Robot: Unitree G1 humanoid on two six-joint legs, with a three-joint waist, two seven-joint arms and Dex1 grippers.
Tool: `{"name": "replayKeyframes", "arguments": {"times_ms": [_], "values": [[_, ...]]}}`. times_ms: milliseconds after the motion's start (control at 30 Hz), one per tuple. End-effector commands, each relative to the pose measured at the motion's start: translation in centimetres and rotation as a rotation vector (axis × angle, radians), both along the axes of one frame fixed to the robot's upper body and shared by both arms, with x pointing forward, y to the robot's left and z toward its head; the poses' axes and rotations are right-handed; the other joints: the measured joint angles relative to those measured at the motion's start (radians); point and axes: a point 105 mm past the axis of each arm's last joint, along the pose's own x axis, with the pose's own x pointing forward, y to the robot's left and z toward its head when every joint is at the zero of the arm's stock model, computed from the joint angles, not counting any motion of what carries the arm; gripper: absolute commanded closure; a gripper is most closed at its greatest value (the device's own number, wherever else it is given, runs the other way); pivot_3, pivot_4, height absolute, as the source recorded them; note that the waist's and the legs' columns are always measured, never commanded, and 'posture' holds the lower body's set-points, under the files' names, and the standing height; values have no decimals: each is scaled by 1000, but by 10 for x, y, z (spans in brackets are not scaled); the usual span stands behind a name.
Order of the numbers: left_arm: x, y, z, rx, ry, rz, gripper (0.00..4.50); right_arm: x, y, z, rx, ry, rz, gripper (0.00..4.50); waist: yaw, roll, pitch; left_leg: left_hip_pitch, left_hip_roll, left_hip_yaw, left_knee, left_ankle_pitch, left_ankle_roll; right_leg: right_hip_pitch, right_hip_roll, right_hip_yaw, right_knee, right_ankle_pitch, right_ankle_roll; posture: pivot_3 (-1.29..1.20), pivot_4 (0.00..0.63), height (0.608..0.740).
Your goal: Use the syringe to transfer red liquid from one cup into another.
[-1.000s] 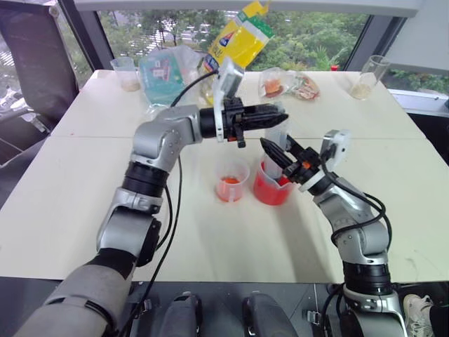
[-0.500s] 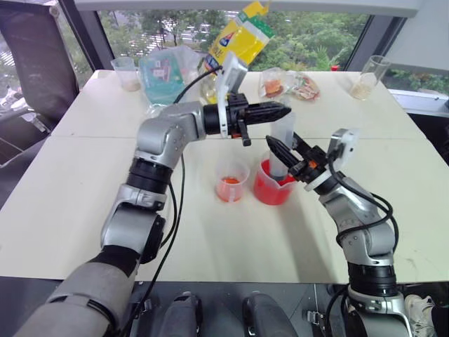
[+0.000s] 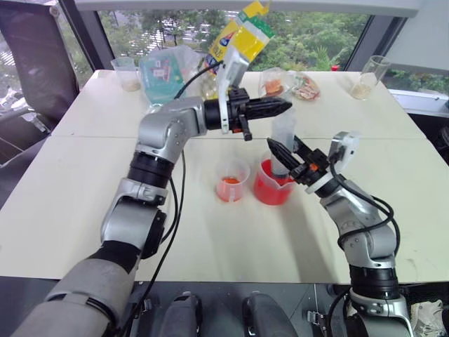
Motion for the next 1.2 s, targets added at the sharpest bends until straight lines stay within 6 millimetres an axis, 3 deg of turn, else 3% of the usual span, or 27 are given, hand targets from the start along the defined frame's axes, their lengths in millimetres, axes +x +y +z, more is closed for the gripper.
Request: {"name": "replayKeyframes", "arguments": {"times_ms": [33, 133, 233, 467, 633, 833, 933, 1067, 1200], "values": [[-8, 15, 63, -134, -201, 37, 4478, -5, 8, -15, -40, 54, 46, 3091, 0, 0, 0, 0, 0, 0, 0, 0, 0, 0, 0, 0, 0, 0, 0, 0, 150, 740], [-8, 13, 57, -121, -192, 29, 4478, -4, 5, -8, -30, 32, 28, 3091, 0, 0, 0, 0, 0, 0, 0, 0, 0, 0, 0, 0, 0, 0, 0, 0, 150, 740], [-10, 14, 46, -96, -164, 16, 3633, -4, 3, 5, -16, -3, 20, 3091, -2, 0, 0, 0, 0, 0, 0, 0, 0, 0, 0, 0, 0, 0, 0, 0, 150, 740], [-13, 24, 17, -22, -132, 20, 221, -3, 1, 30, -9, -63, 12, 3091, -1, 0, 0, 0, 0, 0, 0, 0, -1, 0, 0, 0, 0, 0, 0, 0, 150, 740], [-13, 45, 15, -28, -122, 84, 221, -2, 3, 42, -10, -100, 22, 3091, -2, 0, 0, 0, 0, 0, 0, 0, -1, 0, 0, 0, 1, 0, 0, 0, 150, 740], [-7, 87, 22, -46, -130, 237, 221, -7, 19, 84, 13, -211, 101, 3091, -6, 0, 0, 1, 1, 0, 0, 0, -1, -1, 0, 1, 2, 0, 0, 0, 150, 740], [-10, 109, 21, -51, -121, 311, 221, -8, 31, 94, 17, -239, 162, 3091, -5, 0, 0, 1, 1, 0, 0, 0, -1, -1, 0, 1, 2, 0, 0, 0, 150, 740], [-20, 132, 11, -21, -109, 388, 221, -4, 51, 96, 47, -246, 225, 3091, -4, 0, 0, 1, 1, 0, 0, 0, -1, -1, -3, 0, 2, 0, 0, 0, 150, 740], [-31, 141, 11, -10, -108, 422, 221, 3, 66, 84, 72, -228, 253, 3091, 0, 0, 0, 0, 0, 0, 0, 0, -1, 0, -6, -1, 2, 0, 0, 0, 150, 740]]}}
